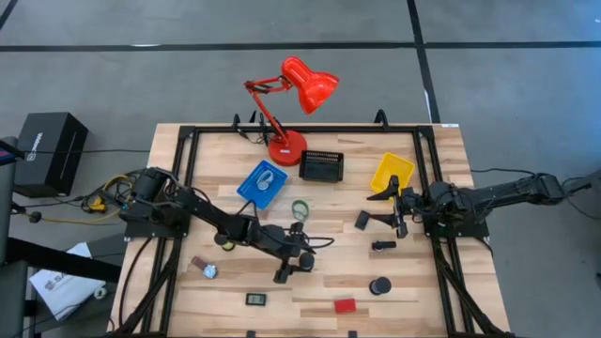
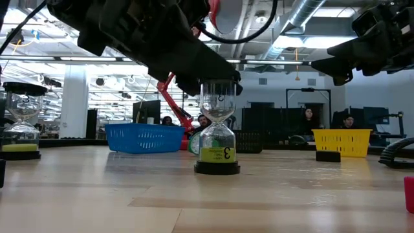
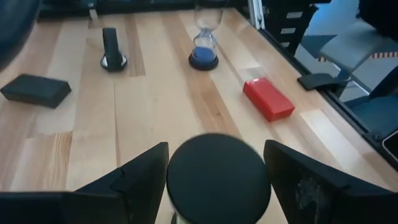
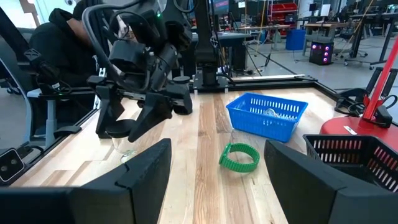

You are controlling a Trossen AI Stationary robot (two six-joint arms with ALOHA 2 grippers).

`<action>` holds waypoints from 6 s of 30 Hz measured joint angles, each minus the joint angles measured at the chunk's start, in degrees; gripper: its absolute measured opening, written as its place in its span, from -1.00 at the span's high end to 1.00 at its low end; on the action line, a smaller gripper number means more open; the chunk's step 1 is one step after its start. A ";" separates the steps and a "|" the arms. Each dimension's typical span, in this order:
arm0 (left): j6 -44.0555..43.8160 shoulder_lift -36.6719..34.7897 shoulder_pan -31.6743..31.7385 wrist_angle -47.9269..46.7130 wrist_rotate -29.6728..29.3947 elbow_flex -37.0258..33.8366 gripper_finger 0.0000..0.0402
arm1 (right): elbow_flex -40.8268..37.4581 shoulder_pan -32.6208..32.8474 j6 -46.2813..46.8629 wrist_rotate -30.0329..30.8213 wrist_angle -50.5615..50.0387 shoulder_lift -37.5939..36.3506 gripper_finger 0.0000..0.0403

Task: Pick & Place Office items
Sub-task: Put the right yellow hourglass into the black bin, then put the top right black digital timer into the yellow bin

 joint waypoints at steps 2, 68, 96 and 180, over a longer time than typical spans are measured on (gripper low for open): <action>0.00 0.00 0.00 -1.21 0.00 0.00 -0.25 | 0.00 0.00 0.00 0.02 -0.02 0.00 -0.24; 3.17 0.85 35.48 13.91 -10.23 0.17 -0.06 | 0.00 -0.04 -1.07 0.15 0.02 0.00 -0.24; 1.65 2.56 35.26 10.44 -10.19 0.09 -0.09 | 0.00 -0.04 -0.96 0.15 -0.02 -0.01 -0.24; 5.31 -27.41 17.95 -16.23 -10.19 0.09 -0.22 | -0.09 -0.04 -9.68 0.48 -2.61 -0.01 -0.24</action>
